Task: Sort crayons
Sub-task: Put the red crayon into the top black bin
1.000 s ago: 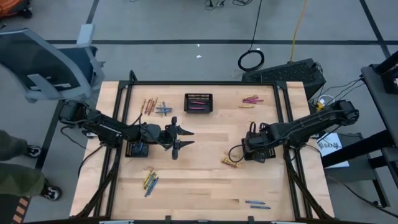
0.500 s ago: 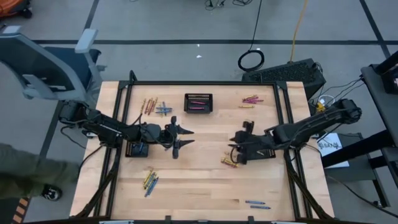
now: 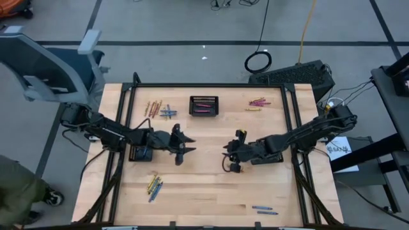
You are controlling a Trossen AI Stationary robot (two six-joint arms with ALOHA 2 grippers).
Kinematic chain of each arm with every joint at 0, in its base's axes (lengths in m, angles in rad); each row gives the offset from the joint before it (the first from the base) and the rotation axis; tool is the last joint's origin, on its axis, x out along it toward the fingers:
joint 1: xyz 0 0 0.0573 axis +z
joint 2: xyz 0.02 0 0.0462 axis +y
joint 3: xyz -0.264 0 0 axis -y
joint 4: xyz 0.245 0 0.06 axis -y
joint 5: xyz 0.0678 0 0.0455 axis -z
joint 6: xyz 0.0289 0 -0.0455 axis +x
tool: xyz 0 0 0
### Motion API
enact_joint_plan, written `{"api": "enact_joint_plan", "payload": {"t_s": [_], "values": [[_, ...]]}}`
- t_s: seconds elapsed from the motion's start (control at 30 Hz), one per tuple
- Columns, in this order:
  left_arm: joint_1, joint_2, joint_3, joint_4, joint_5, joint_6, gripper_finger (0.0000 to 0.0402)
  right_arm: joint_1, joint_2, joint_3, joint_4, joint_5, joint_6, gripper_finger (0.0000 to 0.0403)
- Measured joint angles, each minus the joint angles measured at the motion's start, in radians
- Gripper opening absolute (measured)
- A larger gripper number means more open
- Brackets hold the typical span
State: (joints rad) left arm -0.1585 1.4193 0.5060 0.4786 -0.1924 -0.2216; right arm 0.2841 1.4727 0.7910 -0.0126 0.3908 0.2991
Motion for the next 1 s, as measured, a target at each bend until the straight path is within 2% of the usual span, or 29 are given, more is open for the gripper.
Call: {"api": "enact_joint_plan", "payload": {"t_s": [0.1,0.2,0.3,0.37,0.47,0.7,1.0], "values": [[-0.033,0.000,0.000,-0.115,0.003,-0.116,0.0164,-0.028,-0.005,0.000,-0.025,-0.056,0.004,0.0125],[-0.063,0.000,0.000,-0.200,-0.002,-0.209,0.0164,-0.054,-0.019,0.000,-0.036,-0.216,-0.003,0.0133],[-0.084,0.000,0.000,-0.219,-0.050,-0.234,0.0164,-0.052,-0.022,0.001,-0.096,-0.403,-0.057,0.0137],[-0.091,0.000,0.000,-0.217,-0.108,-0.235,0.0164,-0.026,-0.016,0.000,-0.174,-0.457,-0.048,0.0138],[-0.093,0.000,0.000,-0.216,-0.165,-0.224,0.0164,0.023,-0.008,0.000,-0.222,-0.469,0.028,0.0133],[-0.083,0.000,0.000,-0.190,-0.226,-0.140,0.0164,0.124,0.062,0.000,-0.184,-0.414,0.117,0.0126],[-0.083,0.000,0.000,-0.172,-0.235,-0.135,0.0164,0.137,0.150,0.000,-0.174,-0.379,0.161,0.0126]]}}
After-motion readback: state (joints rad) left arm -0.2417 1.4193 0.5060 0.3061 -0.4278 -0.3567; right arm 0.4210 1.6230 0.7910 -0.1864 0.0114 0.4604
